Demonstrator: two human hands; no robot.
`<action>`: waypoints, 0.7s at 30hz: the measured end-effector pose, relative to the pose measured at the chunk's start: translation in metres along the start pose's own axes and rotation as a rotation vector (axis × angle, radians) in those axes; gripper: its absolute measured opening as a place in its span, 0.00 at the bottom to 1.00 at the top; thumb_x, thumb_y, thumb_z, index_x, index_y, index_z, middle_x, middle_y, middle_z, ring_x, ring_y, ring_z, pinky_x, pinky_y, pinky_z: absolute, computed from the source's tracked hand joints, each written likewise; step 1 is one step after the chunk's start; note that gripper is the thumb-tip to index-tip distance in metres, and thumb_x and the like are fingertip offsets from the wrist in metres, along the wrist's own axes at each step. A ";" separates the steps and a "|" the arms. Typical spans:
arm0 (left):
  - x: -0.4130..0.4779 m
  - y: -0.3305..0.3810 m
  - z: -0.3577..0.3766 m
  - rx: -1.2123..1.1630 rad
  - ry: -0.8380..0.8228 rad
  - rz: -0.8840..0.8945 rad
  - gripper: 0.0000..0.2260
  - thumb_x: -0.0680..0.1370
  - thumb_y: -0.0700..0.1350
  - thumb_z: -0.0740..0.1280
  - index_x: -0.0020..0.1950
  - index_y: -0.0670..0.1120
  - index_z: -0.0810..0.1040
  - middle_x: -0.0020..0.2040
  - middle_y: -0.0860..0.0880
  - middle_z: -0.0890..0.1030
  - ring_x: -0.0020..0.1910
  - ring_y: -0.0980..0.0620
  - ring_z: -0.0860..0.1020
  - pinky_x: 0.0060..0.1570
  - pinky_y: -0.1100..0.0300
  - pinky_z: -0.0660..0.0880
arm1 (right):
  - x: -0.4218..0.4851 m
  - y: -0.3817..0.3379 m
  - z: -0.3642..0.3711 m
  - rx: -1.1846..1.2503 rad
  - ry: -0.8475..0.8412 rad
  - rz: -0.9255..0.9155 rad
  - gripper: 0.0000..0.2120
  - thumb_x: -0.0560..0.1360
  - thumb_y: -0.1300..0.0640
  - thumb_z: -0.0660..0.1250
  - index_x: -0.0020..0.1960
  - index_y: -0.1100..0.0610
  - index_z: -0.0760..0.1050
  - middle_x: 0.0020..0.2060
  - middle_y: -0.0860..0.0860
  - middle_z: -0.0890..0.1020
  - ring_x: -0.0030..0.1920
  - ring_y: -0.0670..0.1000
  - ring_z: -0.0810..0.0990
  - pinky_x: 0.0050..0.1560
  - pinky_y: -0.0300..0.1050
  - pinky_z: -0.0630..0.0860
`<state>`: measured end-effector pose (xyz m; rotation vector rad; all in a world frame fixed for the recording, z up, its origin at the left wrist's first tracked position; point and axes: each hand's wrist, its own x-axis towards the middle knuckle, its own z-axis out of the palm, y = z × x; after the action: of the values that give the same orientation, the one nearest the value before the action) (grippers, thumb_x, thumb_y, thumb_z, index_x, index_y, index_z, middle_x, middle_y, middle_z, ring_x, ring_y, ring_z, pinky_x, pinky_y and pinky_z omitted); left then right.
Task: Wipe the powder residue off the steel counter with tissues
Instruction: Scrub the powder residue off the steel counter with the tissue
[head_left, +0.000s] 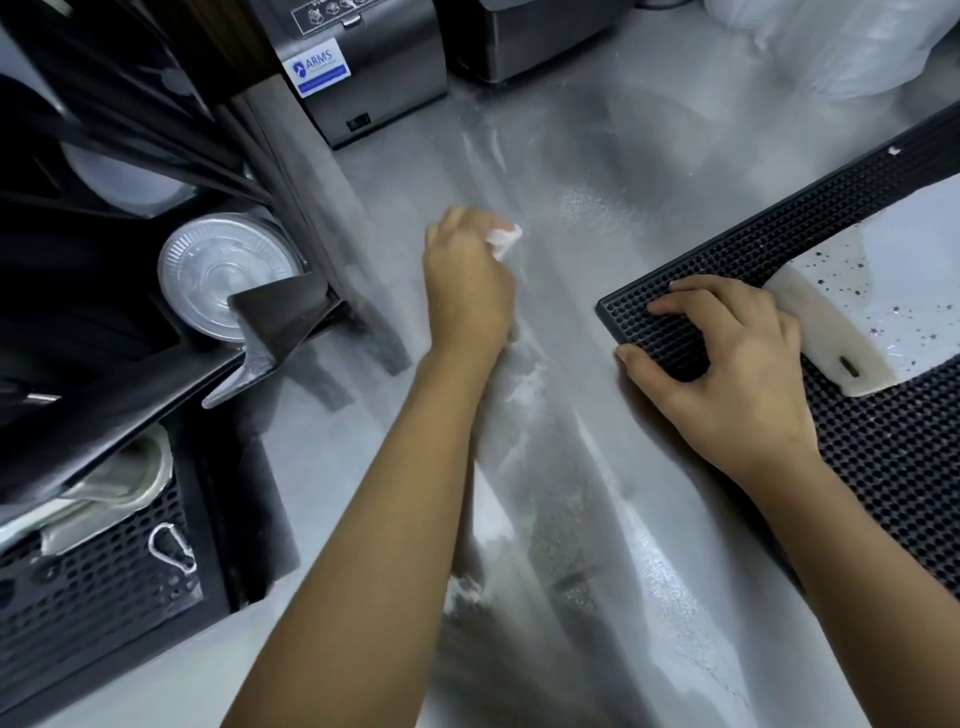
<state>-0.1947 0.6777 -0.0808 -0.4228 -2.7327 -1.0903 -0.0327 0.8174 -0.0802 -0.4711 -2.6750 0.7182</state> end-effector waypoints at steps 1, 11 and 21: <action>-0.018 0.002 -0.005 -0.013 -0.024 0.030 0.21 0.68 0.24 0.57 0.48 0.43 0.82 0.49 0.49 0.78 0.51 0.49 0.74 0.46 0.72 0.65 | 0.000 0.000 0.000 0.001 0.000 0.001 0.21 0.71 0.42 0.67 0.58 0.54 0.78 0.60 0.50 0.76 0.63 0.53 0.71 0.64 0.46 0.57; 0.035 -0.002 -0.015 -0.085 0.004 -0.167 0.11 0.75 0.35 0.62 0.50 0.45 0.82 0.46 0.50 0.79 0.45 0.54 0.75 0.41 0.67 0.69 | 0.000 0.000 0.000 0.000 0.008 -0.003 0.21 0.71 0.41 0.66 0.58 0.53 0.77 0.60 0.49 0.76 0.63 0.52 0.70 0.64 0.46 0.57; -0.003 0.011 0.004 -0.050 -0.129 0.106 0.19 0.70 0.25 0.57 0.47 0.41 0.82 0.48 0.47 0.78 0.50 0.48 0.74 0.48 0.64 0.69 | 0.000 0.000 0.000 0.002 0.008 0.003 0.20 0.71 0.43 0.68 0.58 0.54 0.78 0.60 0.50 0.77 0.62 0.51 0.70 0.63 0.47 0.58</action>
<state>-0.1889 0.6872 -0.0772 -0.6592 -2.7599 -1.1427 -0.0326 0.8172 -0.0798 -0.4761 -2.6664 0.7186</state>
